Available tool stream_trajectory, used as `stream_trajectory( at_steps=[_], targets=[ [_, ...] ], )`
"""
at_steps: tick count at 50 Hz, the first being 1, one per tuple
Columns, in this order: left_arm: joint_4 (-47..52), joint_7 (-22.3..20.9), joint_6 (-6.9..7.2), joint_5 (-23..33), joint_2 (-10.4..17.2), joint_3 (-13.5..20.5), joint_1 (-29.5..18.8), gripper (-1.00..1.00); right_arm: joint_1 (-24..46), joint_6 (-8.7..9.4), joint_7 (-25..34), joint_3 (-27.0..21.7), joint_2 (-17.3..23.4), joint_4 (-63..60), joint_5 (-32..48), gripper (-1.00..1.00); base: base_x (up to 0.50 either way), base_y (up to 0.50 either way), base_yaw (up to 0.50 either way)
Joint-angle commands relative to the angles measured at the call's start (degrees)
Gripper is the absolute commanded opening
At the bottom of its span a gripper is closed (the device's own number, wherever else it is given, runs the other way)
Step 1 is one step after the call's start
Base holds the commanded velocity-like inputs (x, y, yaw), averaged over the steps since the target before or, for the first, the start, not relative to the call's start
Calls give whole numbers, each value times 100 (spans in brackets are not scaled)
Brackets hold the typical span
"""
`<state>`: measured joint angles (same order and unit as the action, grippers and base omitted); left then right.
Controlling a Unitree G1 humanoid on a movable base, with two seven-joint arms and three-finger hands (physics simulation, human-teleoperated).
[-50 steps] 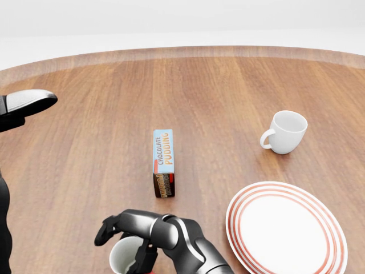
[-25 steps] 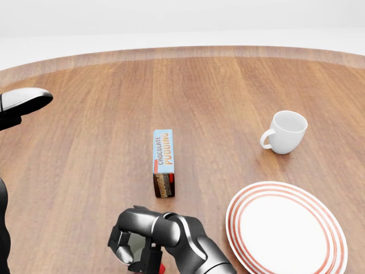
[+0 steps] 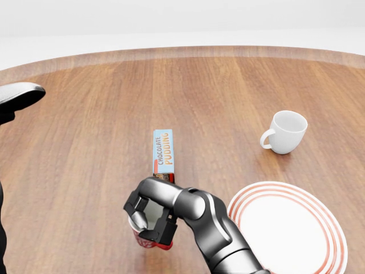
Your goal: Pick up the red mug and put it on the plate
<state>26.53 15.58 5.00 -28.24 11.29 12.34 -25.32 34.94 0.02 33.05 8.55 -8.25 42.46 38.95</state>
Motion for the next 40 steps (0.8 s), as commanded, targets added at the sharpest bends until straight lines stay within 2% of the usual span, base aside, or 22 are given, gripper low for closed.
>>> stream_trajectory(
  at_steps=[1,9,19,34,40],
  targets=[
    [-23,43,0,-19,33,1,-45,98,19,498,384,-200,375,-1523,-848,-100,0,0,0],
    [-70,7,0,17,37,1,-39,98,-128,498,654,-199,544,-3050,-1007,-100,0,0,0],
    [-103,5,0,15,47,23,-47,98,-177,498,695,-215,663,-3667,-1051,-100,0,0,0],
    [-137,-1,0,40,52,22,-46,98,-731,498,695,-223,873,-4640,-906,-100,0,0,0],
    [-139,-7,0,36,61,33,-56,98,-755,498,695,-325,974,-5100,-850,-100,0,0,0]
  ],
)
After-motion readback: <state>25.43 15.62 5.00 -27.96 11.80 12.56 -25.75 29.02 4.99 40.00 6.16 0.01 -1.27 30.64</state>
